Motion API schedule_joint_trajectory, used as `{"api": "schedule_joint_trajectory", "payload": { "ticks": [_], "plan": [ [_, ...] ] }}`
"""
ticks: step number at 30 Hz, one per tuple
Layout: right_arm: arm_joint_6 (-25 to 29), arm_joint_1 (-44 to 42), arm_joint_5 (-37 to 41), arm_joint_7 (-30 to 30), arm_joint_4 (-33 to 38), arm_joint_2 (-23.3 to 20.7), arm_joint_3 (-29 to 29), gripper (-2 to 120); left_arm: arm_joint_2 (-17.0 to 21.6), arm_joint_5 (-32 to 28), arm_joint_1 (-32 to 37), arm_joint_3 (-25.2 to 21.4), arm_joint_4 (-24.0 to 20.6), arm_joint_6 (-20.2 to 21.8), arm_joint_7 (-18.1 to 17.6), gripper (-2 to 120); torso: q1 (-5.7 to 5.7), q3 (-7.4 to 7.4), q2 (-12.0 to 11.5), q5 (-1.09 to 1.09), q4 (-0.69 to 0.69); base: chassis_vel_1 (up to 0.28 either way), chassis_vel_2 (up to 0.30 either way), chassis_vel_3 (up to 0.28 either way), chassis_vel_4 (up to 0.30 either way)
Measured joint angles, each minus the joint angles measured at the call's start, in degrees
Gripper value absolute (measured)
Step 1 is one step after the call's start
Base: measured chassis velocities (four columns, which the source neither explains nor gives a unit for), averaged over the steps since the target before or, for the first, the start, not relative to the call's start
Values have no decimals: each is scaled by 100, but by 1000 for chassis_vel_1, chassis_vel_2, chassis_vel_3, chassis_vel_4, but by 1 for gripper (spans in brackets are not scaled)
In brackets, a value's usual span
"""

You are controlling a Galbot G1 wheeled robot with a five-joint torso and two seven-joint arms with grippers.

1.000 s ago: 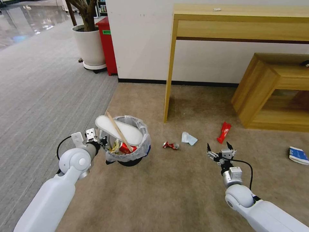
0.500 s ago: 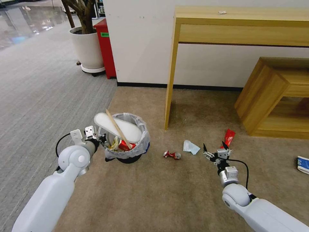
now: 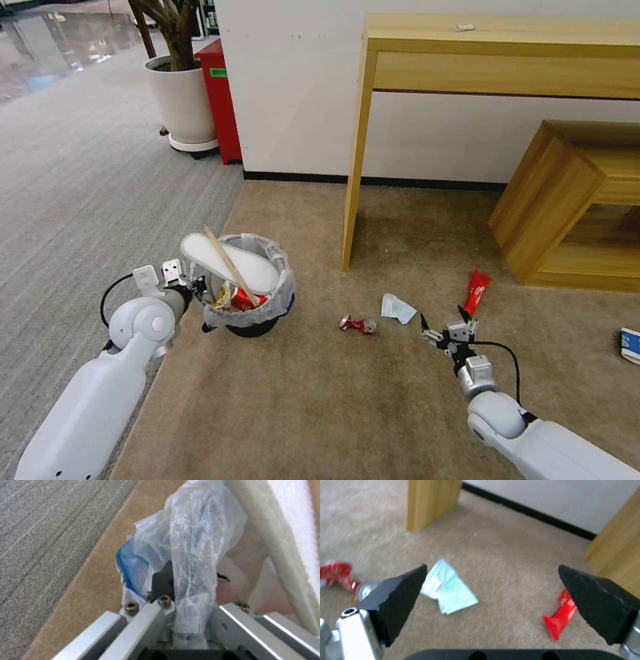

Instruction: Pick up the trash bin and place the garbage on the floor into it.

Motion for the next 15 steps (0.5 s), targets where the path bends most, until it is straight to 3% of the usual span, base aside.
{"api": "schedule_joint_trajectory", "payload": {
  "ticks": [10, 15],
  "plan": [
    [-150, 624, 470, -629, -466, 96, -812, 100, -63, -57, 25, 120, -272, 4, -82, 0, 0, 0, 0, 0, 0, 0, 0, 0, 0],
    [-136, 1278, 607, -847, -766, 214, -1571, 100, -111, -44, 53, 135, -353, 5, -115, 0, 0, 1, 0, -1, 3, 0, 0, 0, 0]
  ]
}}
